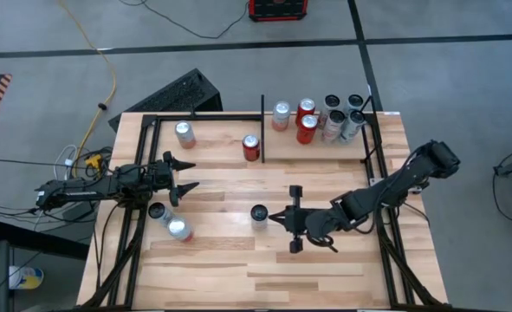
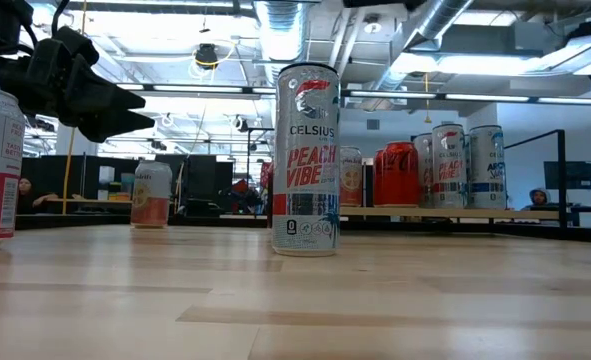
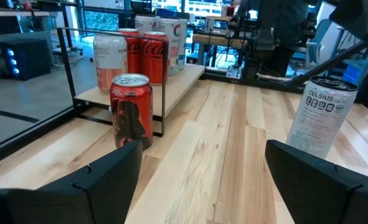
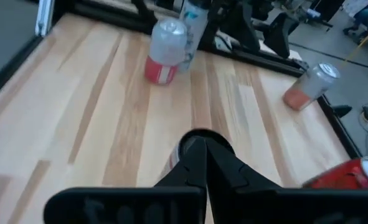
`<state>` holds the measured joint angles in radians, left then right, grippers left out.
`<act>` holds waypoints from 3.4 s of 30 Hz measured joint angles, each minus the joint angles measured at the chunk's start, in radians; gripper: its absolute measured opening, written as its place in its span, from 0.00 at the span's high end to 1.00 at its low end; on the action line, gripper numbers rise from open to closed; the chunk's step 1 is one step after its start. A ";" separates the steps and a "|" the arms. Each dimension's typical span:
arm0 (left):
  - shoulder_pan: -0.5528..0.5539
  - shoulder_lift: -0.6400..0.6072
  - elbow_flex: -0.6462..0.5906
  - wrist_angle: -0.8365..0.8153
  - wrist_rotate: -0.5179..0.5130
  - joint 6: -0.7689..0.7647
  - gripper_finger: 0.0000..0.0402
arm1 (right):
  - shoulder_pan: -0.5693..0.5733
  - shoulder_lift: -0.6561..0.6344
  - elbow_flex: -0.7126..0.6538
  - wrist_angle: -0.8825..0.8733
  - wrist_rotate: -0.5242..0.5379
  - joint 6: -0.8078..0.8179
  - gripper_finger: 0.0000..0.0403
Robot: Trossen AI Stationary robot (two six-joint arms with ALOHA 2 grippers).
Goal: Place canned beverage on shelf
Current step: Put the white soda can on the shelf
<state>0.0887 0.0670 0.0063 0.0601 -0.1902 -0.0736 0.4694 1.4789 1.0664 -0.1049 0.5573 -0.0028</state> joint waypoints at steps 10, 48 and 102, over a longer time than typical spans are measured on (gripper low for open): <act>0.002 0.000 0.000 0.002 -0.018 -0.466 0.19 | -0.008 -0.002 -0.079 0.101 -0.011 -0.038 0.93; 0.810 1.314 1.197 -0.963 0.051 -0.097 0.19 | -0.300 -0.592 -0.723 0.459 -0.398 -0.214 0.93; 0.838 1.557 1.282 -0.977 -0.066 0.047 0.19 | -0.294 -0.591 -0.723 0.434 -0.403 -0.234 0.93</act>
<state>0.9272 1.6238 1.2884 -0.9173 -0.2558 -0.0265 0.1753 0.8883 0.3439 0.3294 0.1547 -0.2366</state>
